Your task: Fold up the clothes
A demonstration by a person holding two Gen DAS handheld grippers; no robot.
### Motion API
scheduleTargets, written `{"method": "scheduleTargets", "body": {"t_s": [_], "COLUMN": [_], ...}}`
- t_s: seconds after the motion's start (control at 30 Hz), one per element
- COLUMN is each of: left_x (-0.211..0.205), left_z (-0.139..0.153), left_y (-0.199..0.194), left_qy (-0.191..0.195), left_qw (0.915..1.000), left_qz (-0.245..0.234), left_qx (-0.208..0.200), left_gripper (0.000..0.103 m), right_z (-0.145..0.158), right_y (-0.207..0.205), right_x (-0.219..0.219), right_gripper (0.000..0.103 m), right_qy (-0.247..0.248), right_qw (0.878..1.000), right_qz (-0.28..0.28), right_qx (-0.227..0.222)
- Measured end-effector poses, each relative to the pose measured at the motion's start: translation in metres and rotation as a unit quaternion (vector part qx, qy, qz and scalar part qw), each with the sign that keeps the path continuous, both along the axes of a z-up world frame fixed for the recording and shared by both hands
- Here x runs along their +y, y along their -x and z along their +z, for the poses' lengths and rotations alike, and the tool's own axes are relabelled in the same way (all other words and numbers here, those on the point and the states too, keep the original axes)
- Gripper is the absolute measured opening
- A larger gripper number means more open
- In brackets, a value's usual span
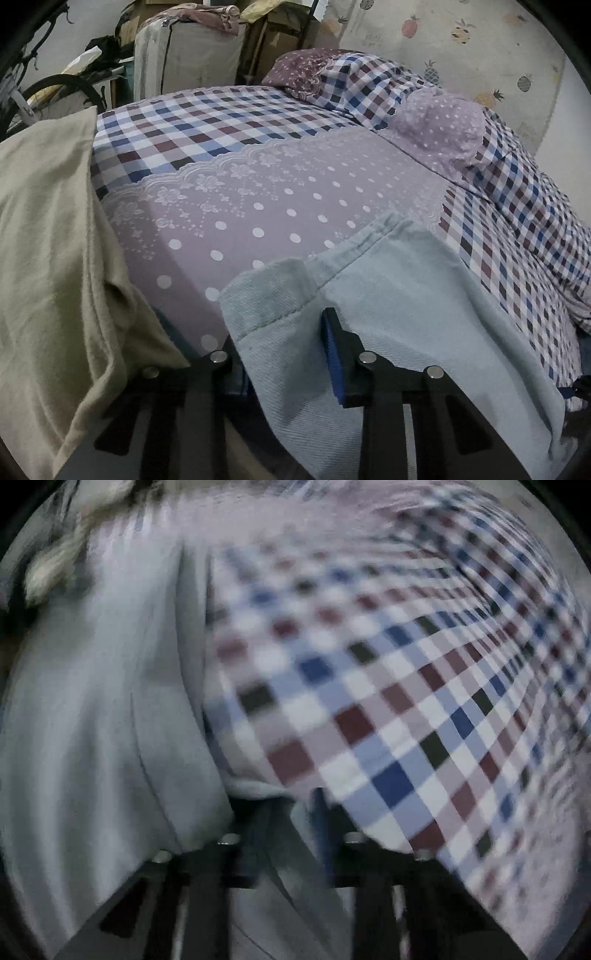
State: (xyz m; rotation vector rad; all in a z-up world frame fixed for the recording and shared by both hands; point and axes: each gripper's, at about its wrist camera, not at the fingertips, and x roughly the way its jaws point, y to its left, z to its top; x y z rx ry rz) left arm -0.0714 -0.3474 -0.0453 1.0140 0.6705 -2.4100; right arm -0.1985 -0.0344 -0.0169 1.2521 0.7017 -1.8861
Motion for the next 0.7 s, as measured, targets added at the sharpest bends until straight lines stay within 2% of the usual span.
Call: {"method": "scheduleTargets", "body": {"t_s": [0.03, 0.07, 0.1, 0.13, 0.17, 0.23, 0.33, 0.4, 0.47, 0.53, 0.7], "left_x": [-0.001, -0.001, -0.003, -0.003, -0.003, -0.005, -0.007, -0.003, 0.0, -0.001, -0.004], "left_z": [0.0, 0.001, 0.0, 0.0, 0.0, 0.0, 0.001, 0.001, 0.001, 0.001, 0.0], "left_y": [-0.001, -0.002, -0.003, -0.003, -0.002, -0.002, -0.005, -0.008, -0.009, -0.009, -0.009], "left_qy": [-0.001, -0.002, -0.004, -0.004, -0.004, -0.009, -0.021, -0.024, -0.024, -0.031, -0.043], "left_qw": [1.0, 1.0, 1.0, 1.0, 1.0, 0.9999, 0.9997, 0.9996, 0.9995, 0.9993, 0.999], "left_qz": [0.002, 0.005, 0.007, 0.006, 0.006, 0.004, 0.007, 0.013, 0.018, 0.019, 0.015], "left_qx": [0.002, 0.004, 0.006, 0.005, 0.005, 0.006, 0.007, 0.005, 0.001, 0.001, 0.0], "left_gripper": [0.025, 0.024, 0.023, 0.023, 0.023, 0.023, 0.023, 0.026, 0.026, 0.026, 0.026], "right_z": [0.007, 0.013, 0.019, 0.025, 0.028, 0.036, 0.048, 0.056, 0.066, 0.058, 0.038], "right_y": [0.006, 0.016, 0.025, 0.035, 0.042, 0.045, 0.032, 0.025, 0.019, 0.021, 0.026], "right_x": [0.005, 0.015, 0.024, 0.034, 0.043, 0.049, 0.017, -0.021, -0.066, -0.099, -0.18], "right_gripper": [0.014, 0.0, 0.001, 0.001, 0.001, 0.004, 0.011, 0.042, 0.047, 0.051, 0.052], "right_qy": [0.02, 0.001, -0.018, -0.036, -0.03, 0.005, 0.033, 0.062, 0.099, 0.098, 0.096], "right_qw": [1.0, 0.995, 0.985, 0.969, 0.964, 0.968, 0.979, 0.985, 0.987, 0.99, 0.994], "right_qz": [-0.023, -0.079, -0.134, -0.187, -0.218, -0.223, -0.174, -0.135, -0.097, -0.077, -0.029], "right_qx": [0.008, 0.058, 0.107, 0.155, 0.148, 0.116, 0.102, 0.089, 0.078, 0.071, 0.053]}}
